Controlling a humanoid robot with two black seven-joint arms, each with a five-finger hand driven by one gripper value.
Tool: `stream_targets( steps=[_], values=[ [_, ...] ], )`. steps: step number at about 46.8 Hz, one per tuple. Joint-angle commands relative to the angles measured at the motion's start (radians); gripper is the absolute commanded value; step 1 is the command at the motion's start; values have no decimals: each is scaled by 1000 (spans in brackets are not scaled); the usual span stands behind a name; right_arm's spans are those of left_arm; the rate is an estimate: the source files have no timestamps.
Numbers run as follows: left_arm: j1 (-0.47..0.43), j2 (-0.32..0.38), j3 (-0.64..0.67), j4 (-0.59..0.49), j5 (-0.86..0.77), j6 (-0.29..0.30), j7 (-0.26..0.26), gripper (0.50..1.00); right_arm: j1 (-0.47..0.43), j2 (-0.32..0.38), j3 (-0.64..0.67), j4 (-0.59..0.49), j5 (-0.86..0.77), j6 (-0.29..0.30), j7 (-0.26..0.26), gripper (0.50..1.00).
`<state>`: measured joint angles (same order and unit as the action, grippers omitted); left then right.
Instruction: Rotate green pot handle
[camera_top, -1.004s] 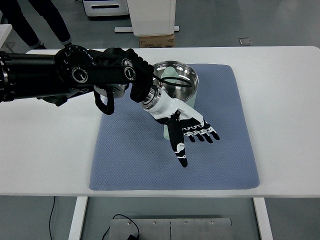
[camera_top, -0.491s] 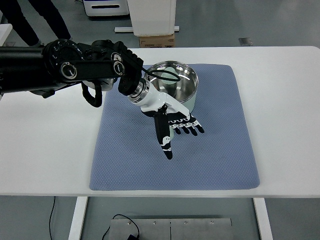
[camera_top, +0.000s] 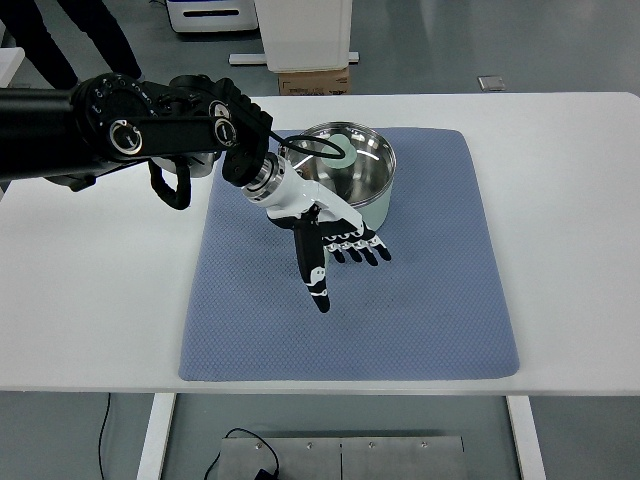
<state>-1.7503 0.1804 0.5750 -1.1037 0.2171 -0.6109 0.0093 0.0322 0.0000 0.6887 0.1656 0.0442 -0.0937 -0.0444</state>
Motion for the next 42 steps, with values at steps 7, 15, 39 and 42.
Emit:
stream_targets(
  steps=[7, 15, 39, 42],
  values=[
    [-8, 22, 22, 1, 22, 0, 0, 1000, 0, 0, 0, 0, 0, 0, 0, 1000],
    [-6, 44, 23, 1, 33, 0, 0, 1000, 0, 0, 0, 0, 0, 0, 0, 1000],
    [-8, 99, 29, 1, 84, 0, 1, 1000, 0, 0, 0, 0, -1, 0, 0, 1000],
    [-8, 102, 29, 1, 102, 0, 1, 1000, 0, 0, 0, 0, 0, 0, 0, 1000]
  ],
)
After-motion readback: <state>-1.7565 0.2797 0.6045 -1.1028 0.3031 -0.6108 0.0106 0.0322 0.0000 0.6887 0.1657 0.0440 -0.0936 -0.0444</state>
